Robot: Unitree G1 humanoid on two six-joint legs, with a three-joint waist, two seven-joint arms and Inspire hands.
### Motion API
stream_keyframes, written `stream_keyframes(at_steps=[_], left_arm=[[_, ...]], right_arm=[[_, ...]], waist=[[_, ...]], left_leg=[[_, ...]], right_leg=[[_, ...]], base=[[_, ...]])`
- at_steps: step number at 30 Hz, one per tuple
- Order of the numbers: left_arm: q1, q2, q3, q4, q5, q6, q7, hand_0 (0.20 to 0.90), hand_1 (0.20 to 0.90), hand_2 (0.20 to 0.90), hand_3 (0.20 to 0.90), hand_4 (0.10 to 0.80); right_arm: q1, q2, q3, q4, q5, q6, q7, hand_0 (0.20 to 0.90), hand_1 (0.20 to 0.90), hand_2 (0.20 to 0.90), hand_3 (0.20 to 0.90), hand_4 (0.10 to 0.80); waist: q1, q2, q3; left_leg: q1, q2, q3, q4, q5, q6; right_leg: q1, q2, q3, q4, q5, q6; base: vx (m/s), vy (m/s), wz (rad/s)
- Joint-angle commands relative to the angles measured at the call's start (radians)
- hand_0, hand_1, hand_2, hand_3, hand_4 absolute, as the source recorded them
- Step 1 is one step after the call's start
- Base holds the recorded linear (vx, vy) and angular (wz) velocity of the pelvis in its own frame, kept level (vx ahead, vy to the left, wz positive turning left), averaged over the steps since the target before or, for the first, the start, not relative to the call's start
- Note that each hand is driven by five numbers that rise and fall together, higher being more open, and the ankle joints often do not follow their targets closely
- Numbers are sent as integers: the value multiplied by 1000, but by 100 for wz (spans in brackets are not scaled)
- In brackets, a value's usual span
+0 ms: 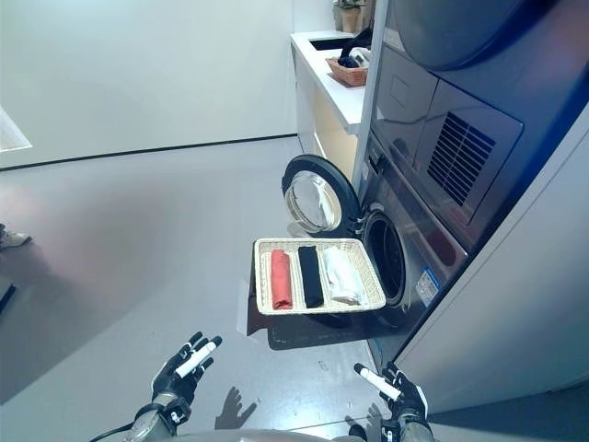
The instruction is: Pick up the clothes and place them into the washing machine
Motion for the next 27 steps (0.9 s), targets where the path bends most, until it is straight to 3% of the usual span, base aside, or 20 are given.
stream_keyframes(at_steps=[1, 4, 5, 8, 12, 18, 22, 23, 24, 25, 26, 27], left_arm=[[-114, 33, 29, -38, 4, -89, -11, 900, 900, 900, 900, 800], [-109, 31, 27, -42, 1, -90, -15, 900, 900, 900, 900, 800], [-101, 36, 26, -44, 12, -88, -15, 900, 900, 900, 900, 800], [-97, 48, 28, -53, 23, -86, -17, 900, 900, 900, 900, 800], [-103, 63, 36, -48, 40, -87, -14, 900, 900, 900, 900, 800], [-103, 70, 63, -20, 30, -82, -6, 900, 900, 900, 900, 800], [-96, 67, 64, -36, 16, -81, -10, 900, 900, 900, 900, 800], [-100, 66, 60, -44, 8, -79, -11, 900, 900, 900, 900, 800], [-107, 63, 52, -43, 7, -81, -9, 900, 900, 900, 900, 800], [-108, 62, 52, -43, 7, -81, -9, 900, 900, 900, 900, 800], [-109, 55, 45, -42, -6, -78, -4, 900, 900, 900, 900, 800], [-102, 55, 49, -43, -9, -79, -7, 900, 900, 900, 900, 800]], right_arm=[[-112, -22, -30, -23, -7, -51, 20, 900, 900, 900, 900, 800], [-109, -24, -36, -45, -9, -49, 19, 900, 900, 900, 900, 800], [-109, -25, -39, -54, -11, -47, 18, 900, 900, 900, 900, 800], [-114, -19, -31, -68, -22, -40, 19, 900, 900, 900, 900, 800], [-114, -4, -16, -41, -20, -37, 36, 900, 900, 900, 900, 800], [-91, -3, -1, -57, -21, -44, 48, 900, 900, 900, 900, 800], [-77, -6, -5, -65, -15, -50, 48, 900, 900, 900, 900, 800], [-80, -16, -5, -61, -10, -55, 49, 900, 900, 900, 900, 800], [-87, -24, -8, -51, -10, -56, 44, 900, 900, 900, 900, 800], [-88, -24, -9, -51, -10, -57, 44, 900, 900, 900, 900, 800], [-102, -29, -21, -47, -11, -55, 24, 900, 900, 900, 900, 800], [-98, -28, -28, -63, -7, -56, 25, 900, 900, 900, 900, 800]], waist=[[-12, -58, 35], [-15, -55, 34], [-15, -53, 33], [-10, -53, 33], [-5, -55, 32], [-8, -68, 26], [-5, -81, 30], [10, -90, 63], [17, -87, 80], [15, -87, 81], [14, -75, 68], [13, -74, 58]], left_leg=[[-86, -57, -73, 161, -62, 45], [-77, -65, -62, 141, -52, 55], [-61, -83, -56, 112, -51, 73], [-51, -103, -35, 71, -41, 82], [-45, -103, -41, 52, -36, 85], [-57, -47, -68, 59, -15, 48], [-104, -20, -98, 161, -33, 24], [-160, -28, -141, 286, -27, 12], [-191, -49, -165, 300, -19, 11], [-193, -50, -168, 303, -20, 12], [-191, -67, -153, 180, -6, 32], [-192, -82, -149, 166, -13, 43]], right_leg=[[11, -23, 13, 108, -78, -16], [-7, -34, 12, 135, -83, -1], [-16, -45, 23, 149, -78, 10], [-42, -64, 36, 164, -72, 25], [-48, -42, 51, 183, -96, 17], [-32, 3, 33, 162, -126, -12], [-2, 27, 6, 138, -134, -33], [21, 37, 1, 129, -132, -50], [29, 29, -7, 122, -128, -46], [30, 28, -10, 121, -129, -45], [26, 18, -22, 110, -121, -32], [15, 8, -18, 115, -118, -24]], base=[[-23, 99, -14], [22, 119, -5], [26, 75, 0], [-9, 124, -15], [0, 9, -7], [7, -98, 1], [1, -151, 27], [-109, -71, 31], [-109, -68, 33], [-56, 127, 41], [25, 163, 48], [53, 223, 26]])
